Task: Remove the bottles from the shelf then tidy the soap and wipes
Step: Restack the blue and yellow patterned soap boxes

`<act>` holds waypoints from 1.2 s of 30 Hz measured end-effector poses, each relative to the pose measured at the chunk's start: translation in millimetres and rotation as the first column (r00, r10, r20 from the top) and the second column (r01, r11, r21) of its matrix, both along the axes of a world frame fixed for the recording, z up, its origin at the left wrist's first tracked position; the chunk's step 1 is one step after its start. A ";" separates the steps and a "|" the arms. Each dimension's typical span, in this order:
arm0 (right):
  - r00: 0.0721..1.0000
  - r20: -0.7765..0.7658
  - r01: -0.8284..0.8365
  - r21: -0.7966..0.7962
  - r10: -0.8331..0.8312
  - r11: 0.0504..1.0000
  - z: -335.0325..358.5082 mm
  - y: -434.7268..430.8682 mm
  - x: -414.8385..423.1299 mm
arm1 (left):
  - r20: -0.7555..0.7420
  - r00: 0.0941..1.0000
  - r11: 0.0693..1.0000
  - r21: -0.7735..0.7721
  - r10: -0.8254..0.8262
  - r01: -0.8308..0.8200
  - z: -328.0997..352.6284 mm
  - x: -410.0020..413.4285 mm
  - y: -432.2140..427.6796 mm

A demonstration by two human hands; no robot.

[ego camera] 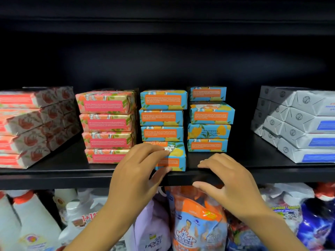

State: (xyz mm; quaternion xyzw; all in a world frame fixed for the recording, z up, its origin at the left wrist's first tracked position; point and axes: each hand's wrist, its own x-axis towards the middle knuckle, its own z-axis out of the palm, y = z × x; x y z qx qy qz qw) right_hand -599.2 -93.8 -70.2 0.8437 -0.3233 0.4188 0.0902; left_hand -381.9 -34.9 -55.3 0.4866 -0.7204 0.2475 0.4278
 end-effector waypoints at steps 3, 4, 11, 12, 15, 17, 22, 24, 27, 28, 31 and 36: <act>1.000 0.003 0.010 -0.009 -0.010 1.000 -0.1 0.4 0.7 | -0.040 0.999 1.000 0.009 -0.005 0.005 1.5 -1.4 -2.0; 1.000 0.003 0.011 -0.011 -0.011 1.000 -0.5 0.4 0.9 | -0.055 0.998 1.000 0.015 -0.009 0.010 2.1 -1.8 -2.5; 1.000 0.006 0.009 -0.022 -0.008 1.000 -1.6 0.2 1.1 | -0.098 0.995 0.997 0.071 0.029 -0.022 6.4 -0.9 -13.9; 1.000 0.002 0.007 -0.020 -0.007 1.000 -1.0 0.8 1.1 | -0.105 0.994 0.997 0.078 0.031 -0.023 6.5 -1.1 -15.2; 0.999 -0.035 -0.005 -0.010 0.005 1.000 2.2 1.8 0.7 | -0.147 0.989 0.998 0.069 0.011 0.000 3.5 -2.3 -17.5; 0.998 -0.053 -0.025 -0.032 0.023 0.999 6.1 1.4 -0.2 | -0.160 0.987 0.998 0.052 -0.014 0.023 -0.6 -2.5 -17.7; 0.992 0.126 0.039 -0.195 -0.014 0.980 40.1 -13.2 -6.8 | -0.187 0.979 0.996 -0.031 -0.085 0.081 -1.0 -2.9 -10.1; 0.982 0.174 0.110 -0.215 -0.073 0.970 60.0 -24.9 -10.2 | -0.170 0.979 0.991 -0.094 -0.111 0.096 -3.0 -4.9 -5.5; 0.980 0.104 0.178 -0.081 -0.169 0.981 79.4 -43.6 -10.2 | -0.125 0.988 0.995 -0.052 -0.091 0.085 -13.1 -8.5 -1.2; 0.981 0.051 0.191 -0.029 -0.189 0.981 82.2 -48.5 -8.9 | -0.098 0.993 0.998 -0.023 -0.066 0.064 -16.0 -9.1 -0.9; 0.984 0.009 0.177 0.024 -0.177 0.984 82.3 -53.9 -4.6 | -0.053 0.998 0.999 0.015 -0.032 0.033 -19.3 -9.4 -1.8; 0.974 0.061 0.225 -0.129 -0.219 0.966 71.6 -46.0 -2.8 | -0.076 0.997 0.999 0.024 -0.031 0.033 -17.7 -9.4 -2.0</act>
